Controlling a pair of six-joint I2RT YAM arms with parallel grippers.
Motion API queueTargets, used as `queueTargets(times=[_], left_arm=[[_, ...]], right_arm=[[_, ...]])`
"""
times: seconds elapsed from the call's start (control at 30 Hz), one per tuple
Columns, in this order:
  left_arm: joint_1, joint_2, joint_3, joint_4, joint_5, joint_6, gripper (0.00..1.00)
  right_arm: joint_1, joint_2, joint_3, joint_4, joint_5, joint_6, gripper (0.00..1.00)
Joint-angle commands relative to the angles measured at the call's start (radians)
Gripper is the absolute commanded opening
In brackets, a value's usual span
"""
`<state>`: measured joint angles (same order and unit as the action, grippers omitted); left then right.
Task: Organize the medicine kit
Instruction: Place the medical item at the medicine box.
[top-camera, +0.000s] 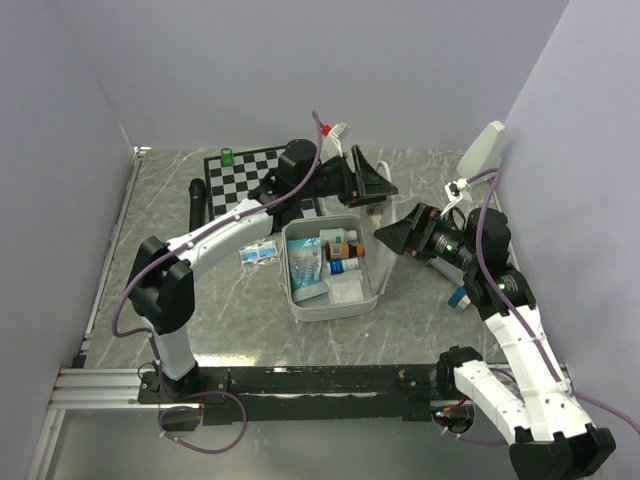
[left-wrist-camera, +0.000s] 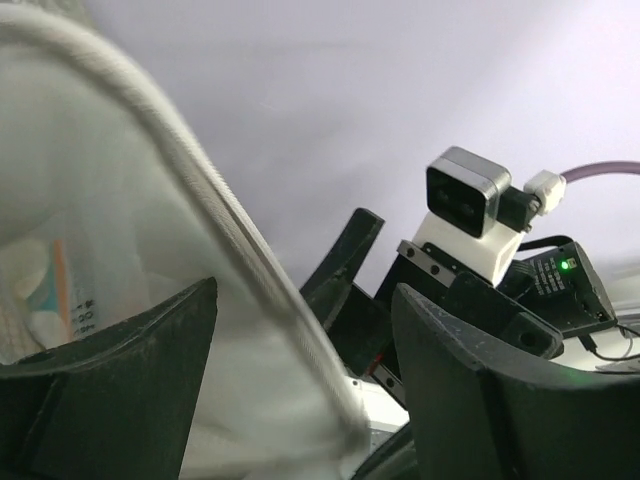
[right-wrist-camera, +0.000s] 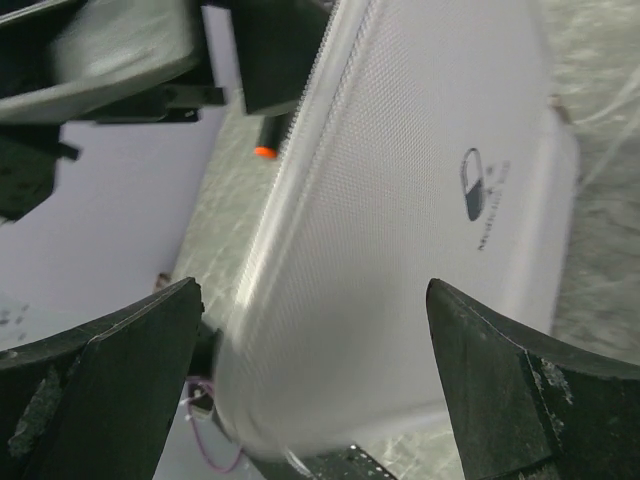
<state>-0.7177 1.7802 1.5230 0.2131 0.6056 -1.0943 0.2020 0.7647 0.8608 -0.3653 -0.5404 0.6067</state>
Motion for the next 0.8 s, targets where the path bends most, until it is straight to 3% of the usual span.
queueTargets(times=[0.0,0.17,0.3,0.5,0.77], left_arm=[[-0.023,0.031,0.091,0.039,0.040,-0.010,0.75],[-0.025,0.073,0.167,-0.023,0.046,0.016,0.75],[-0.013,0.036,0.131,-0.008,0.033,0.019,0.76],[0.035,-0.054,0.048,0.025,0.025,0.013,0.77],[0.040,-0.018,0.058,-0.038,0.016,0.060,0.73]], right_arm=[[-0.007,0.030,0.055,-0.063,0.120,-0.051,1.00],[-0.009,0.004,0.063,-0.093,0.204,-0.064,1.00],[-0.018,0.044,0.083,-0.170,0.241,-0.070,0.97],[-0.065,0.013,0.015,-0.101,0.174,-0.028,0.91],[-0.085,0.027,0.007,-0.015,0.054,0.002,0.97]])
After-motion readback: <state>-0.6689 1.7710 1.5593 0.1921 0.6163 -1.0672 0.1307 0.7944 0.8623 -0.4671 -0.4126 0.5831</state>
